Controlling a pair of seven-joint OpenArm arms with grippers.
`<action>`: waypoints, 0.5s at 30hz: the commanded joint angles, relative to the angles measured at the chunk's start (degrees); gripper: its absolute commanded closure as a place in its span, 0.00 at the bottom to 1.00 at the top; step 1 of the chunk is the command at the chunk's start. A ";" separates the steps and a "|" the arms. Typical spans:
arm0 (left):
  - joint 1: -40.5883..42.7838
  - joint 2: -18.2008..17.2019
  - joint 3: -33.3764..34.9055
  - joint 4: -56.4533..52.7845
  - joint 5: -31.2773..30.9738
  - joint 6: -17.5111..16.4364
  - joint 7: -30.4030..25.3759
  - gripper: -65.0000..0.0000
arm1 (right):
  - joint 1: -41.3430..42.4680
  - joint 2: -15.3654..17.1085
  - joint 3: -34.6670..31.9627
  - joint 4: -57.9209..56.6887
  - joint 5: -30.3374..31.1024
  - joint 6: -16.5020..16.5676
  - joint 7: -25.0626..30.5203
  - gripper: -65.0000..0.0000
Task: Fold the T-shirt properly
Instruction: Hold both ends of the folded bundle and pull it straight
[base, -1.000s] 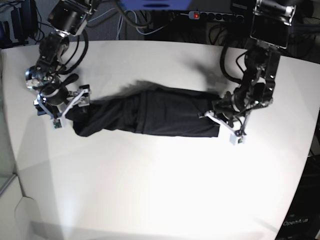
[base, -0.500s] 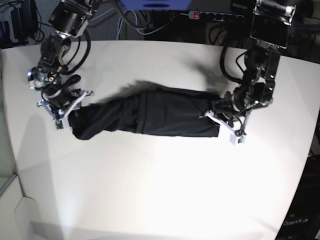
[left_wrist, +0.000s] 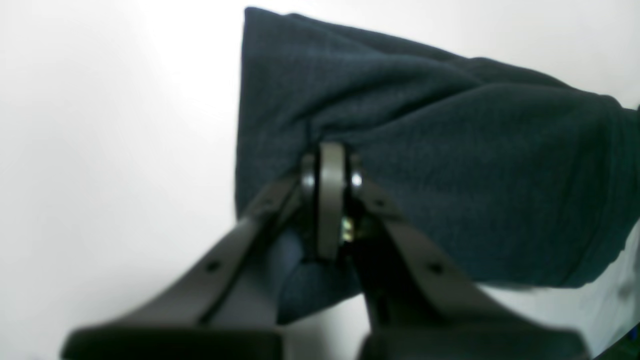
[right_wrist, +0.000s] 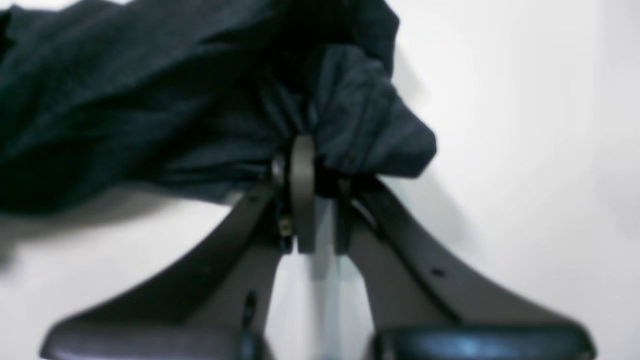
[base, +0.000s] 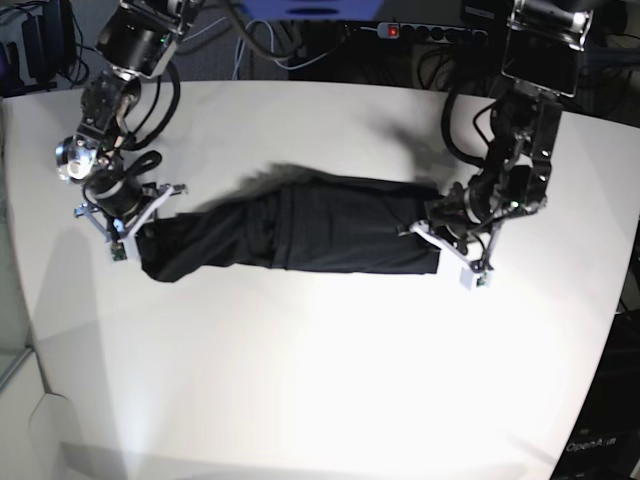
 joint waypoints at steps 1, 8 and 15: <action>-0.33 -0.77 -0.33 0.45 1.37 0.93 1.41 0.99 | -0.12 0.57 -0.05 2.36 -0.45 -0.05 0.24 0.99; -0.33 -0.68 -0.33 4.58 1.37 1.02 1.41 0.99 | -0.73 0.57 -0.22 10.27 -0.45 -0.05 -0.02 0.99; -0.16 -0.60 -0.42 8.89 1.37 1.11 1.41 0.99 | -2.76 0.40 -0.31 15.37 -0.45 -0.05 -0.11 0.99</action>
